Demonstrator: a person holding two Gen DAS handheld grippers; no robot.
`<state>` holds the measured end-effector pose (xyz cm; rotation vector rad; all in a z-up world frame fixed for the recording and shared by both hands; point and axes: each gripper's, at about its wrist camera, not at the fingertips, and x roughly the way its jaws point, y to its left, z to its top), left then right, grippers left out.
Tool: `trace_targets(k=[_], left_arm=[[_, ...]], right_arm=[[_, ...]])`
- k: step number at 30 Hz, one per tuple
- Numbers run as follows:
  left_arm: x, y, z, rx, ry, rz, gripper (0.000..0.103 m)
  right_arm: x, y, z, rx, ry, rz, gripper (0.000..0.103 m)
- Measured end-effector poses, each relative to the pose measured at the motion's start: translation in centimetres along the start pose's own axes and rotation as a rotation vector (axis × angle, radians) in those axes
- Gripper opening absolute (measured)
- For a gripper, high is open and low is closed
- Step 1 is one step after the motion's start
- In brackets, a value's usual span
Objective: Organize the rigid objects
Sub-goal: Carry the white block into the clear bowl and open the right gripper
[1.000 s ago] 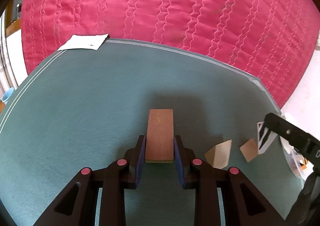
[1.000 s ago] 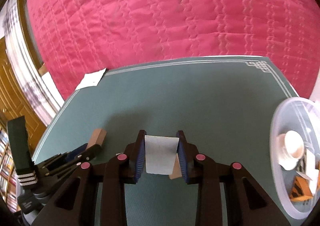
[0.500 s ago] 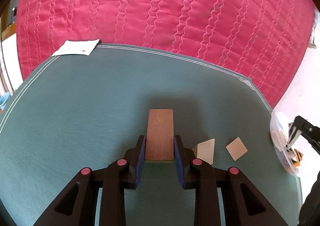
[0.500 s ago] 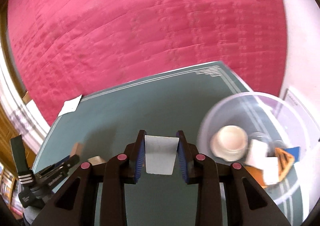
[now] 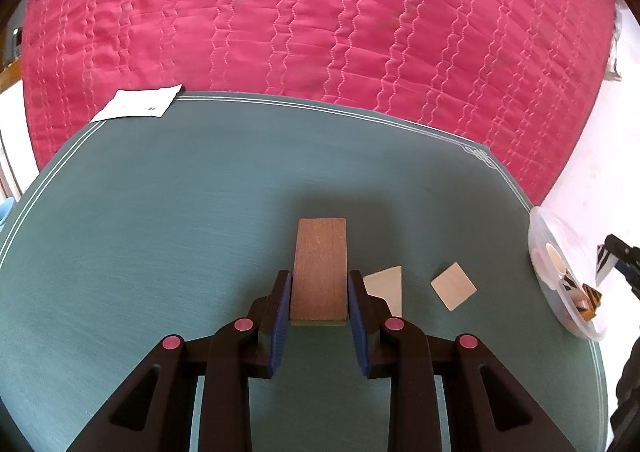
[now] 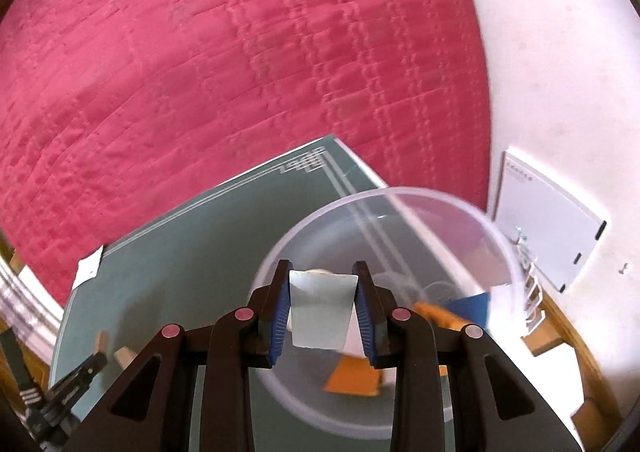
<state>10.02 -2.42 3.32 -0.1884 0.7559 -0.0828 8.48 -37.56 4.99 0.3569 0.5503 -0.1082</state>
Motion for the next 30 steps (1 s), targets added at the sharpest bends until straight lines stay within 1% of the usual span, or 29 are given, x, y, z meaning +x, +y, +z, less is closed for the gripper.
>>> trace_targets(k=[5, 7, 9, 13, 18, 22, 27, 30], left_arm=[[-0.1, -0.3, -0.1, -0.002, 0.011, -0.027, 0.029], [-0.1, -0.4, -0.1, -0.001, 0.013, -0.034, 0.029], [-0.2, -0.6, -0.2, 0.003, 0.013, -0.039, 0.029], [-0.2, -1.1, -0.3, 0.018, 0.010, -0.045, 0.029], [-0.1, -2.1, -0.7, 0.048, 0.017, -0.047, 0.029], [-0.3, -3.1, -0.8, 0.066, 0.016, -0.063, 0.029], [-0.4, -4.9, -1.2, 0.084, 0.044, -0.106, 0.029], [-0.4, -6.8, -1.8, 0.115, 0.066, -0.139, 0.029]], right_arm=[[0.7, -1.7, 0.6, 0.044, -0.015, -0.048, 0.032], [1.0, -2.3, 0.7, 0.056, -0.016, -0.059, 0.035], [1.0, -2.9, 0.6, 0.074, -0.023, -0.068, 0.042], [0.6, -3.9, 0.0, 0.083, -0.022, -0.076, 0.042], [-0.3, -4.8, -2.1, 0.063, -0.023, -0.101, 0.042], [-1.7, -5.1, -3.6, 0.039, -0.052, -0.135, 0.042], [-4.1, -5.0, -5.0, -0.030, -0.114, -0.184, 0.042], [-5.1, -4.9, -5.9, -0.058, -0.141, -0.202, 0.042]])
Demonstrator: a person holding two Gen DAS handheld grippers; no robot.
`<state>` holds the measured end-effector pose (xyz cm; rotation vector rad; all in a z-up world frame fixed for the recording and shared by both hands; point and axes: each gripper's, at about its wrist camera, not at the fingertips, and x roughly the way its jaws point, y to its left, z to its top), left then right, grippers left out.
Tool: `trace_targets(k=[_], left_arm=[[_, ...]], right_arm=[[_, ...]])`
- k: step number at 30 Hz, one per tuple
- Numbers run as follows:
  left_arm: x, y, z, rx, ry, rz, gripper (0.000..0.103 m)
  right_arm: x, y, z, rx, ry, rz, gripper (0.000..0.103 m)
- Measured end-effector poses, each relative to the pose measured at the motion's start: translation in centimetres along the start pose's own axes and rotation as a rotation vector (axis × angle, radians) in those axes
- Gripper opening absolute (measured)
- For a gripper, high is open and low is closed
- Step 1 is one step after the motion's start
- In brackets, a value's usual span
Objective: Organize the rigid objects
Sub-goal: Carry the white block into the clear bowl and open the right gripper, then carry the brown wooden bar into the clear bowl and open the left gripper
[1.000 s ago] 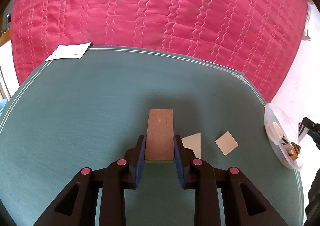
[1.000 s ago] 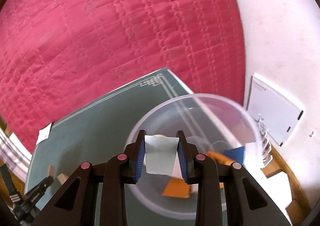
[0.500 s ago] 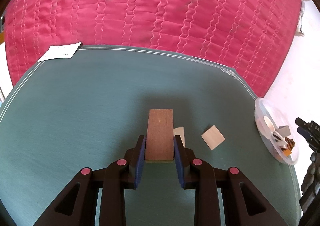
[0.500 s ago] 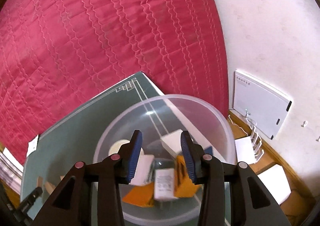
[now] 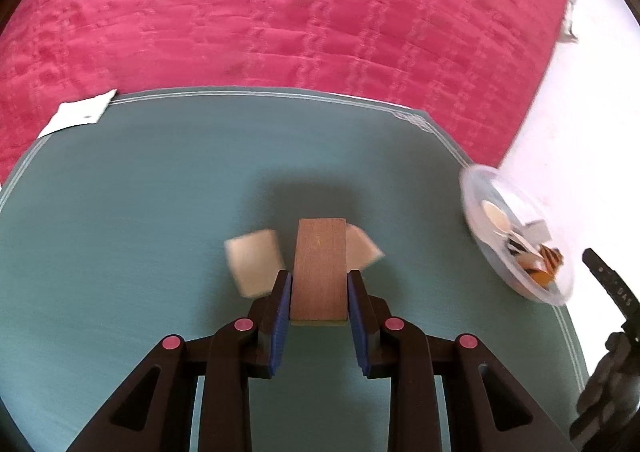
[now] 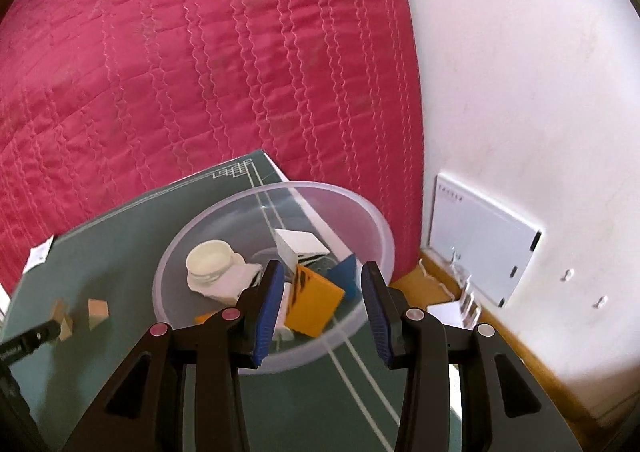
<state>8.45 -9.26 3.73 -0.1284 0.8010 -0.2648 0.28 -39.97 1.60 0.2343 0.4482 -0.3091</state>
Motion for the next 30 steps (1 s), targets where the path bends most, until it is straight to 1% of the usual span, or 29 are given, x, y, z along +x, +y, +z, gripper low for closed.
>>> trace_targets(k=[6, 11, 17, 21, 25, 27, 28, 29, 30], left_arm=[[0.3, -4.3, -0.1, 0.067, 0.023, -0.063, 0.029], [0.5, -8.3, 0.6, 0.139, 0.023, -0.113, 0.029], [1.4, -12.3, 1.4, 0.214, 0.025, -0.147, 0.029], [2.2, -14.4, 1.6, 0.251, 0.034, -0.163, 0.029], [3.3, -16.0, 1.9, 0.263, 0.057, -0.191, 0.029], [3.6, -16.5, 2.1, 0.267, 0.049, -0.199, 0.029], [3.7, -16.9, 2.2, 0.268, 0.044, -0.212, 0.032], [3.8, -17.1, 2.4, 0.269, 0.041, -0.221, 0.038], [4.0, -17.2, 2.5, 0.267, 0.036, -0.220, 0.048]], right_arm=[[-1.1, -0.7, -1.1, 0.004, -0.036, -0.027, 0.042], [-1.3, -1.2, -1.1, 0.025, -0.050, -0.012, 0.042], [-1.4, -1.1, -1.5, 0.026, -0.054, 0.009, 0.042], [-1.9, -0.8, -1.7, 0.018, -0.072, 0.023, 0.042], [-2.0, -0.7, -1.8, 0.016, -0.074, 0.034, 0.042], [-2.0, -0.6, -1.8, 0.016, -0.073, 0.037, 0.042], [-2.0, -0.7, -1.8, 0.016, -0.075, 0.038, 0.042], [-2.1, -0.7, -1.8, 0.017, -0.077, 0.037, 0.042], [-2.0, -0.6, -1.8, 0.017, -0.077, 0.037, 0.042]])
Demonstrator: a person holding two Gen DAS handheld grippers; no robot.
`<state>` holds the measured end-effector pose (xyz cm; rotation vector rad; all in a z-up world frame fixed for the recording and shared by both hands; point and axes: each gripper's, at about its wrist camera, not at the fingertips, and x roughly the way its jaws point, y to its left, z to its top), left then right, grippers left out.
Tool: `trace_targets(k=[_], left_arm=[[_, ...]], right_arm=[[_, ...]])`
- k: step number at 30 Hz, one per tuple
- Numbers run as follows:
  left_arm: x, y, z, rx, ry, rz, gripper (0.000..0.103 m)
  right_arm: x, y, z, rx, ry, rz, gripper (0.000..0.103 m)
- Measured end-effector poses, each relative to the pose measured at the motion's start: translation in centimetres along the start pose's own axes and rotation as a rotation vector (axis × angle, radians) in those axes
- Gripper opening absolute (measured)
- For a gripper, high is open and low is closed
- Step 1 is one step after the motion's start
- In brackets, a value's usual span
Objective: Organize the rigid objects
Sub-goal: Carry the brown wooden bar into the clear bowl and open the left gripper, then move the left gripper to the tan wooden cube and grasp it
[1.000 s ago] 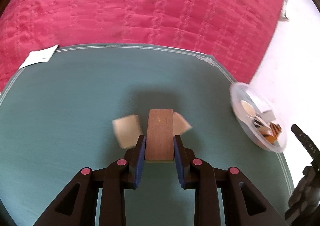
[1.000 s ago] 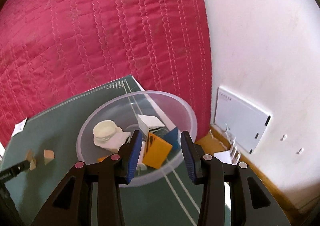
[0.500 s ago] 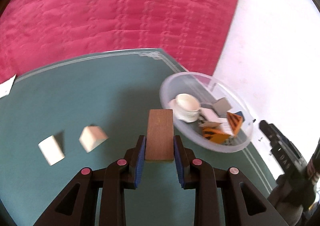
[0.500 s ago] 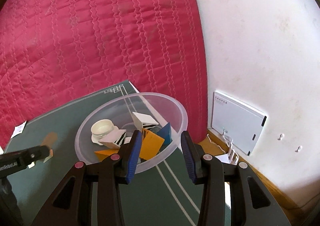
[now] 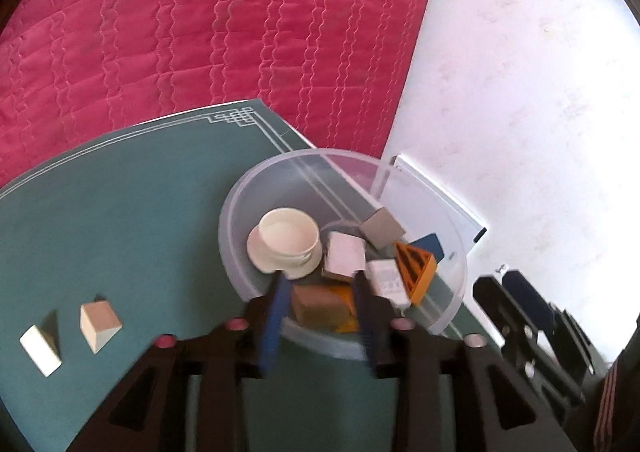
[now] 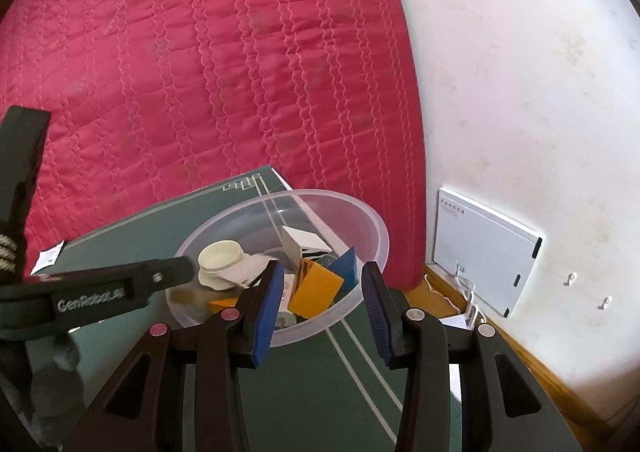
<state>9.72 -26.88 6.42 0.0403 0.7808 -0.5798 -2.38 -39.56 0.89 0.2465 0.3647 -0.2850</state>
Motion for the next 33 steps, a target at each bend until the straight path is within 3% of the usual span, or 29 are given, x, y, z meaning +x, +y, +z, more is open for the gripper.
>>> trace_targets(k=[1, 6, 12, 17, 24, 33], left_arm=[[0.0, 0.0, 0.0, -0.002, -0.016, 0.013, 0.056], [-0.2, 1.1, -0.7, 0.000, -0.021, 0.068, 0.057], [-1.0, 3.7, -2.2, -0.067, -0.013, 0.122, 0.058], [-1.8, 4.7, -3.4, -0.083, -0.020, 0.165, 0.068], [-3.2, 6.4, -5.2, -0.101, -0.027, 0.221, 0.073], [-5.5, 11.2, -6.7, -0.219, -0.044, 0.338, 0.080]], right_arm=[[0.0, 0.0, 0.0, 0.000, -0.002, 0.000, 0.042], [-0.1, 0.2, 0.0, -0.004, -0.008, 0.001, 0.042], [-0.2, 0.2, -0.1, -0.004, -0.011, 0.000, 0.042], [-0.2, 0.1, -0.1, -0.005, -0.011, 0.001, 0.042], [-0.2, 0.1, 0.0, -0.006, -0.011, 0.002, 0.043], [-0.4, 0.1, 0.0, -0.008, -0.015, 0.000, 0.050]])
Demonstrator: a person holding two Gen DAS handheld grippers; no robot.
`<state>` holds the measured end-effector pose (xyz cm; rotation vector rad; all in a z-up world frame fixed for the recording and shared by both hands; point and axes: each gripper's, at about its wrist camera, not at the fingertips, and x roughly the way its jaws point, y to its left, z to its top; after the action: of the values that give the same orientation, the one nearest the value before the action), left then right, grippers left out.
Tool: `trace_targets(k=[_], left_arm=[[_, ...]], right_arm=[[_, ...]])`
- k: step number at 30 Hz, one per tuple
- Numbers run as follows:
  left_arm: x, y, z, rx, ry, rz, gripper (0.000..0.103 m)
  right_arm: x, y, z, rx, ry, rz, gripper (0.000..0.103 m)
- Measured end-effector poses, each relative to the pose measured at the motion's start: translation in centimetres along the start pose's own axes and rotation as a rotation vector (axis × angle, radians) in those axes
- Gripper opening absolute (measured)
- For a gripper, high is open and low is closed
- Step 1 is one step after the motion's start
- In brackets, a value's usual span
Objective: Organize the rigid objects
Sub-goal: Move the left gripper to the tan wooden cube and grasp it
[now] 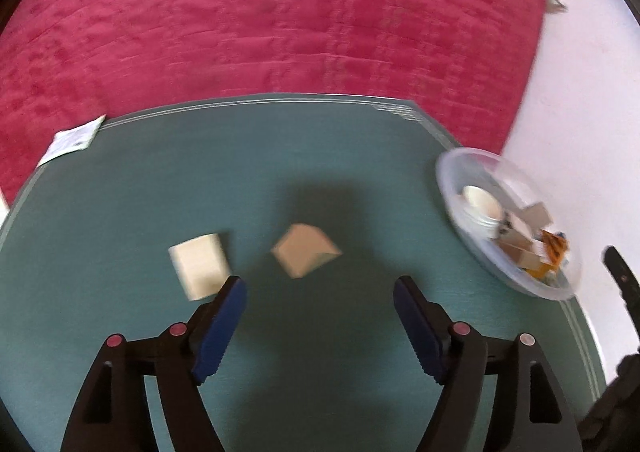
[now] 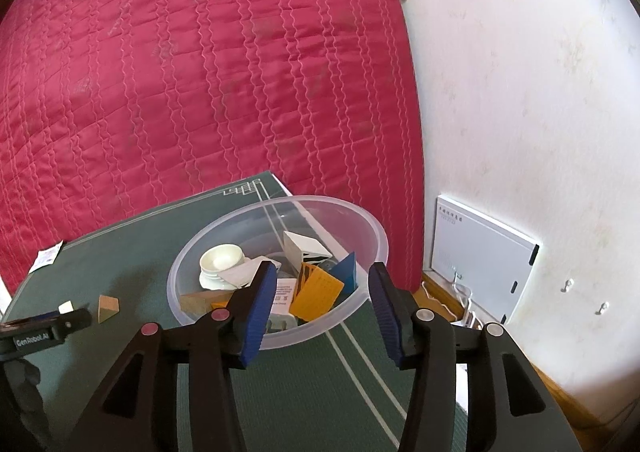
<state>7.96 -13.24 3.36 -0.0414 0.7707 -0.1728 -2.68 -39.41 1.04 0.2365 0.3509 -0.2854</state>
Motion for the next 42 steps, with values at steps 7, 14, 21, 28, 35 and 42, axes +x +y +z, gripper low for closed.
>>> trace_targets(k=[7, 14, 21, 28, 35, 42], left_arm=[[0.1, 3.4, -0.3, -0.069, -0.004, 0.083, 0.081], [1.4, 4.7, -0.2, -0.096, 0.028, 0.122, 0.081], [3.3, 5.3, 0.3, -0.109, 0.066, 0.137, 0.067], [3.7, 5.6, 0.3, -0.121, 0.061, 0.098, 0.037], [3.2, 6.2, 0.2, -0.120, 0.052, 0.073, 0.036], [2.0, 7.4, 0.2, -0.152, 0.013, 0.090, 0.036]], right_arm=[[-0.2, 0.1, 0.5, -0.013, -0.007, 0.003, 0.051], [-0.2, 0.4, 0.4, -0.025, -0.013, 0.003, 0.051], [-0.5, 1.0, 0.2, -0.050, -0.029, 0.002, 0.051], [-1.3, 2.1, 0.0, -0.106, -0.066, -0.011, 0.051], [-2.2, 4.2, -0.4, -0.174, -0.057, 0.029, 0.051], [-1.1, 8.2, -0.6, -0.150, 0.172, 0.339, 0.051]])
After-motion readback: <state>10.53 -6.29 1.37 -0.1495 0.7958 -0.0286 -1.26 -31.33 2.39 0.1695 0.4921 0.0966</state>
